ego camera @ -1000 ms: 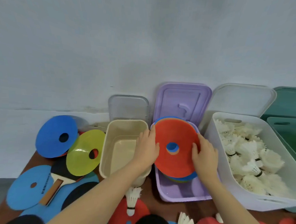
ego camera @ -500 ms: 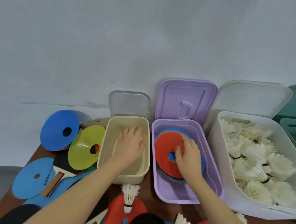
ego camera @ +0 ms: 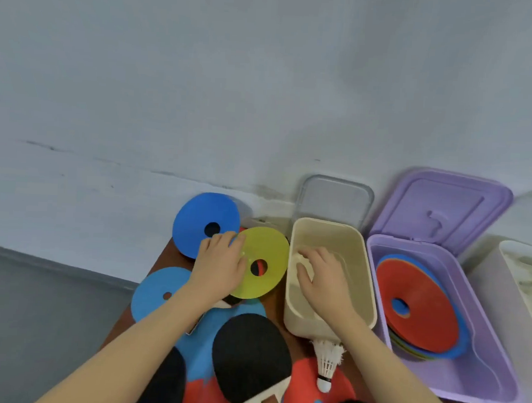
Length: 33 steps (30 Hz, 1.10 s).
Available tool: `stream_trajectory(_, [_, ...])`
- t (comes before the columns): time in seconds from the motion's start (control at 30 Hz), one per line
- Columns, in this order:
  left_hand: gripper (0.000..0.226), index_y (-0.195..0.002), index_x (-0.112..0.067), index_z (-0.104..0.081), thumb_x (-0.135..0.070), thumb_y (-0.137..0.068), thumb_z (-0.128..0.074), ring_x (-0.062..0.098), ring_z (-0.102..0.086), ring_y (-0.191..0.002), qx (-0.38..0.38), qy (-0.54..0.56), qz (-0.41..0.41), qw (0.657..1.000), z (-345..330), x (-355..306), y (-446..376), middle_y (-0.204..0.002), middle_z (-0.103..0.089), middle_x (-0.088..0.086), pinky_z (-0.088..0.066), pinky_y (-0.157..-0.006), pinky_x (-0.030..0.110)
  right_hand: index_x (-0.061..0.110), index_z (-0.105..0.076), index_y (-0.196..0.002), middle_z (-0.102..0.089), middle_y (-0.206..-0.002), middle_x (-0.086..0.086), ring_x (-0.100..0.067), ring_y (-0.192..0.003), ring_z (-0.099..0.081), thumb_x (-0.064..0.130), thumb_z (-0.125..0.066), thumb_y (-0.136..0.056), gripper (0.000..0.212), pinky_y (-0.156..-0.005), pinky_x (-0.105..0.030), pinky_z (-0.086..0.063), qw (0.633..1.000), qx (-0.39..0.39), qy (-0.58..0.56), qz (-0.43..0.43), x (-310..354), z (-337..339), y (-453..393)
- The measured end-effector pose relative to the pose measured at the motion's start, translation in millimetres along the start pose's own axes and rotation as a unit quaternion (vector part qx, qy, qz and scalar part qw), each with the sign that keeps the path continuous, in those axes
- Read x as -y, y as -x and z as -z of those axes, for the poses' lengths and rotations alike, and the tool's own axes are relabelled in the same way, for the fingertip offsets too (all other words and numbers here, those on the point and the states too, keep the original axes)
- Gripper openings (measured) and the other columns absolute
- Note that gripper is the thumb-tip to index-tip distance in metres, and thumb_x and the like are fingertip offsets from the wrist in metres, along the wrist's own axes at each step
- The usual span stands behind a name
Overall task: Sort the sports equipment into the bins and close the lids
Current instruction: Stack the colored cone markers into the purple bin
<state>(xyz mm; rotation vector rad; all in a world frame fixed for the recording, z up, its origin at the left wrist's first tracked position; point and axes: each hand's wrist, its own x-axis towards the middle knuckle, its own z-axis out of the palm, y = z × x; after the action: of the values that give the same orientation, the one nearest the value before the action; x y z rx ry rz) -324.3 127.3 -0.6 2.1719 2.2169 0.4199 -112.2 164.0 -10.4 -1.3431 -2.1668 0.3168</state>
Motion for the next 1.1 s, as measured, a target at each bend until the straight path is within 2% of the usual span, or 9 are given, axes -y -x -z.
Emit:
stream_trajectory(0.07, [0.047, -0.138, -0.014, -0.041, -0.032, -0.095, -0.043, 0.026, -0.040, -0.125, 0.008, 0.007, 0.007, 1.000, 0.5, 32.4, 3.0, -0.139, -0.043, 0.006, -0.028, -0.101, 0.038, 0.015, -0.060, -0.119, -0.059, -0.110, -0.001, -0.019, -0.101, -0.054, 0.025, -0.055, -0.089, 0.032, -0.082, -0.025, -0.037, 0.999, 0.031, 0.011, 0.012, 21.3, -21.0, -7.1])
stream_trajectory(0.17, [0.050, -0.137, -0.013, -0.042, -0.036, -0.093, -0.036, 0.029, -0.041, -0.124, 0.023, 0.006, 0.009, 1.000, -2.9, 76.9, 4.3, -0.138, -0.045, 0.009, -0.030, -0.099, 0.040, 0.015, -0.055, -0.126, -0.055, -0.120, -0.002, -0.022, -0.111, -0.051, 0.027, -0.057, -0.089, 0.039, -0.094, -0.033, -0.039, 0.997, 0.067, 0.024, 0.000, 48.5, -54.8, -14.2])
stream_trajectory(0.3, [0.052, -0.144, -0.017, -0.029, -0.039, -0.097, -0.036, 0.027, -0.031, -0.131, 0.071, 0.009, 0.037, 0.997, -22.8, 125.4, 7.9, -0.146, -0.032, 0.009, -0.025, -0.103, 0.036, 0.018, -0.045, -0.135, -0.047, -0.131, -0.004, -0.024, -0.117, -0.046, 0.030, -0.055, -0.090, 0.047, -0.097, -0.036, -0.036, 0.993, 0.051, 0.062, -0.082, 74.1, -95.3, -8.9])
stream_trajectory(0.47, [0.061, -0.147, -0.016, -0.020, -0.044, -0.096, -0.038, 0.031, -0.038, -0.123, 0.105, 0.066, 0.100, 0.987, -53.9, 162.7, 2.0, -0.141, -0.035, 0.014, -0.031, -0.099, 0.039, 0.012, -0.051, -0.125, -0.057, -0.109, -0.010, -0.029, -0.090, -0.056, 0.022, -0.063, -0.086, 0.042, -0.077, -0.041, -0.045, 0.978, -0.056, 0.082, -0.183, 95.1, -129.8, 21.5])
stream_trajectory(0.6, [0.068, -0.148, -0.016, -0.012, -0.047, -0.094, -0.039, 0.035, -0.043, -0.118, 0.111, 0.114, 0.136, 0.978, -76.2, 176.1, -11.8, -0.135, -0.039, 0.018, -0.036, -0.094, 0.044, 0.009, -0.049, -0.127, -0.054, -0.099, -0.016, -0.036, -0.079, -0.054, 0.021, -0.068, -0.082, 0.050, -0.071, -0.044, -0.046, 0.954, -0.076, 0.100, -0.272, 96.2, -151.1, 39.6])
stream_trajectory(0.7, [0.071, -0.148, -0.014, -0.007, -0.047, -0.094, -0.040, 0.037, -0.044, -0.116, 0.132, 0.156, 0.165, 0.965, -88.0, 180.4, -24.4, -0.132, -0.040, 0.021, -0.038, -0.093, 0.045, 0.010, -0.044, -0.134, -0.055, -0.102, -0.019, -0.040, -0.090, -0.055, 0.022, -0.064, -0.086, 0.053, -0.079, -0.048, -0.044, 0.941, -0.072, 0.064, -0.325, 93.0, -159.2, 42.1])
stream_trajectory(0.8, [0.070, -0.147, -0.013, -0.013, -0.044, -0.094, -0.045, 0.038, -0.045, -0.113, 0.127, 0.198, 0.190, 0.953, -93.8, 183.3, -32.5, -0.128, -0.041, 0.023, -0.038, -0.095, 0.046, 0.013, -0.038, -0.138, -0.055, -0.114, -0.013, -0.031, -0.107, -0.052, 0.021, -0.056, -0.092, 0.051, -0.095, -0.047, -0.035, 0.933, -0.067, 0.005, -0.353, 87.7, -163.6, 36.4])
stream_trajectory(0.9, [0.062, -0.142, -0.010, -0.025, -0.036, -0.092, -0.052, 0.037, -0.048, -0.108, 0.084, 0.227, 0.211, 0.947, -96.5, 187.9, -34.4, -0.124, -0.042, 0.020, -0.039, -0.095, 0.048, 0.014, -0.046, -0.132, -0.059, -0.105, -0.005, -0.023, -0.099, -0.055, 0.013, -0.053, -0.092, 0.040, -0.100, -0.046, -0.034, 0.932, -0.086, -0.018, -0.352, 85.3, -166.0, 27.0])
stream_trajectory(1.1, [0.054, -0.135, -0.021, -0.037, -0.011, -0.087, -0.059, 0.015, -0.058, -0.083, -0.017, 0.413, 0.219, 0.884, -89.4, 186.9, -43.9, -0.111, -0.044, 0.005, -0.048, -0.077, 0.030, 0.008, -0.048, -0.129, -0.050, -0.115, -0.004, -0.009, -0.097, -0.047, 0.001, -0.044, -0.094, 0.036, -0.081, -0.010, -0.031, 0.927, -0.115, -0.103, -0.341, 90.1, -155.6, 13.3])
